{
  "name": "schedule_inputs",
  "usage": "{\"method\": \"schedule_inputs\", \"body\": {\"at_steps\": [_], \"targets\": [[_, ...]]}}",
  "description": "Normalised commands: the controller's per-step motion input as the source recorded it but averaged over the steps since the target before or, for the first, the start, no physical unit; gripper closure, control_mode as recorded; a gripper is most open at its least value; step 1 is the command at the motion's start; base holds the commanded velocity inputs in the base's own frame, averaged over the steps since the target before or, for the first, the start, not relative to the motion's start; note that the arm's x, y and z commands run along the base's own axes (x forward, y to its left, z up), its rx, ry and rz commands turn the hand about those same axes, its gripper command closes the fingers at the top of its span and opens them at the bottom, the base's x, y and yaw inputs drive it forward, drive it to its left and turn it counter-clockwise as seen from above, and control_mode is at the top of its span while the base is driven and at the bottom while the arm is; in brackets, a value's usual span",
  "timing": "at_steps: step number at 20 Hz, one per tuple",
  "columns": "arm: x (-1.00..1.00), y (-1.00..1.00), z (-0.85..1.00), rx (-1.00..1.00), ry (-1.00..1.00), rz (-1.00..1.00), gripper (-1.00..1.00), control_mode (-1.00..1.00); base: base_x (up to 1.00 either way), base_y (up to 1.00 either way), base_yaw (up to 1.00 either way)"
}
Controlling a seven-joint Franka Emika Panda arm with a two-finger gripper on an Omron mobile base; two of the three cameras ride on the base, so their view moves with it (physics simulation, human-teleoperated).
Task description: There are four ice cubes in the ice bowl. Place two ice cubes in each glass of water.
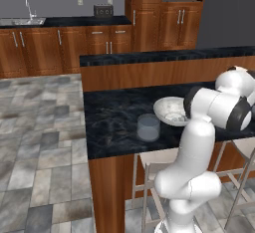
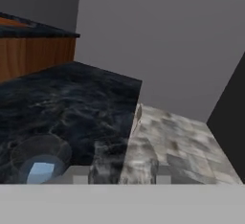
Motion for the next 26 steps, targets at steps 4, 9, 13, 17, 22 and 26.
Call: {"method": "schedule_inputs", "body": {"at_steps": [4, 9, 13, 17, 22, 26], "targets": [[0.02, -0.2, -0.05, 0.08, 0.06, -0.02, 1.0, -1.0, 0.0, 0.0, 0.0], [0.08, -0.22, -0.14, 0.13, 0.03, -0.05, 1.0, -1.0, 0.0, 0.0, 0.0], [0.11, -0.21, -0.29, 0.14, 0.01, -0.06, 1.0, -1.0, 0.0, 0.0, 0.0], [0.26, -0.12, -0.36, 0.15, 0.0, -0.05, 1.0, -1.0, 0.0, 0.0, 0.0], [0.37, -0.18, -0.39, 0.18, 0.0, -0.05, 1.0, -1.0, 0.0, 0.0, 0.0], [0.41, -0.37, -0.11, 0.17, -0.02, -0.05, 1.0, -1.0, 0.0, 0.0, 0.0]]}}
